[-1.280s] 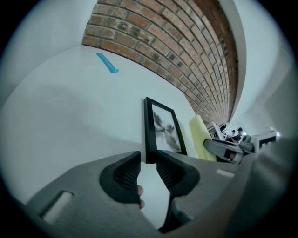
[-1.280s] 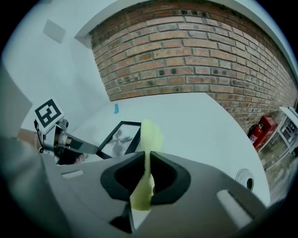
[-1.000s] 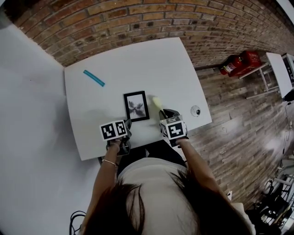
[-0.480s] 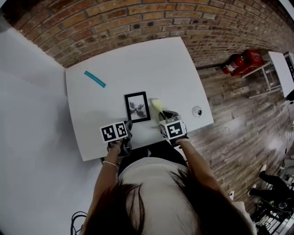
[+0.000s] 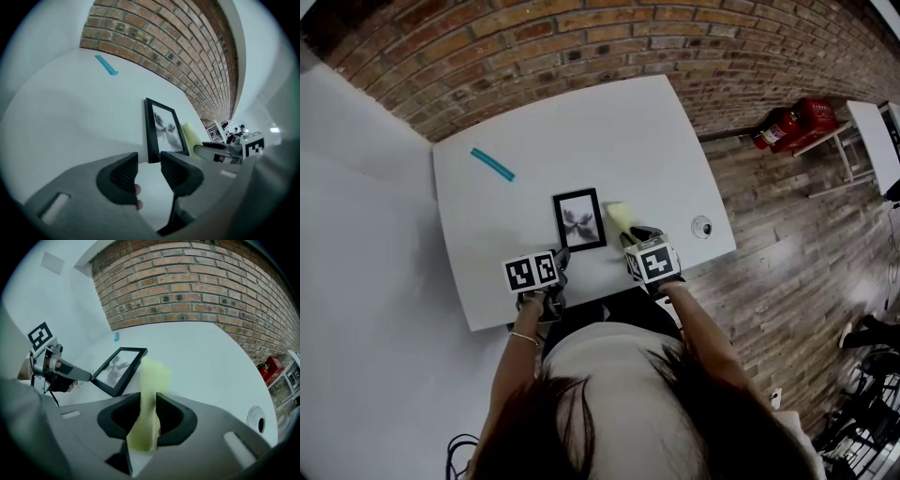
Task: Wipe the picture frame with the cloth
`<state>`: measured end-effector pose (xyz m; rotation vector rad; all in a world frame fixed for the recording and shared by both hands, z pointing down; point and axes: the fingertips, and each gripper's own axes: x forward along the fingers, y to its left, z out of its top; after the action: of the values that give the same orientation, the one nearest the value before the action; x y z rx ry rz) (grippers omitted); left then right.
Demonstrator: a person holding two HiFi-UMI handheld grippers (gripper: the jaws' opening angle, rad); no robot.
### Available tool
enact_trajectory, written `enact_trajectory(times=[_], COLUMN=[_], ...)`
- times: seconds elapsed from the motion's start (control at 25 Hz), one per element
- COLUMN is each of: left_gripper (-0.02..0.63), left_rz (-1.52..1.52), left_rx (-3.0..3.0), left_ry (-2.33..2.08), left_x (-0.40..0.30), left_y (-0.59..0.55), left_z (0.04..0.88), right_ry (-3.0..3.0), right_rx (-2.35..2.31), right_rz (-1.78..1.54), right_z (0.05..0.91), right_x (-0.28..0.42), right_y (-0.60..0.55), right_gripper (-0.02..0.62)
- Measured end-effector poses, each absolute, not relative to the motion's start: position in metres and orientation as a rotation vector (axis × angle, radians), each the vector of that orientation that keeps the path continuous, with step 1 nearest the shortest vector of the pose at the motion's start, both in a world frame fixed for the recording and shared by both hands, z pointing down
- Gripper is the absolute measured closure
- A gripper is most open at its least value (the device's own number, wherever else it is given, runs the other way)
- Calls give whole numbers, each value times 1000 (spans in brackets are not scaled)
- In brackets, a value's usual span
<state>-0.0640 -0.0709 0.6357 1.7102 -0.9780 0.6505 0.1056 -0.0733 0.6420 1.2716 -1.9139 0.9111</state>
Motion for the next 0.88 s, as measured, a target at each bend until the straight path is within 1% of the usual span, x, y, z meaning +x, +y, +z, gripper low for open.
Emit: enact_trajectory(times=[0.28, 0.88], left_gripper=[442, 442], left_rz=[649, 630], left_rx=[1711, 1762], left_ry=[-975, -984], left_x=[-65, -73], left_y=[-65, -58], left_z=[635, 620], right_ry=[-1921, -1942], right_rx=[1297, 1351], right_rz=[898, 874], right_z=[637, 619], right_x=[111, 104], right_y=[-74, -59], right_gripper=[469, 465])
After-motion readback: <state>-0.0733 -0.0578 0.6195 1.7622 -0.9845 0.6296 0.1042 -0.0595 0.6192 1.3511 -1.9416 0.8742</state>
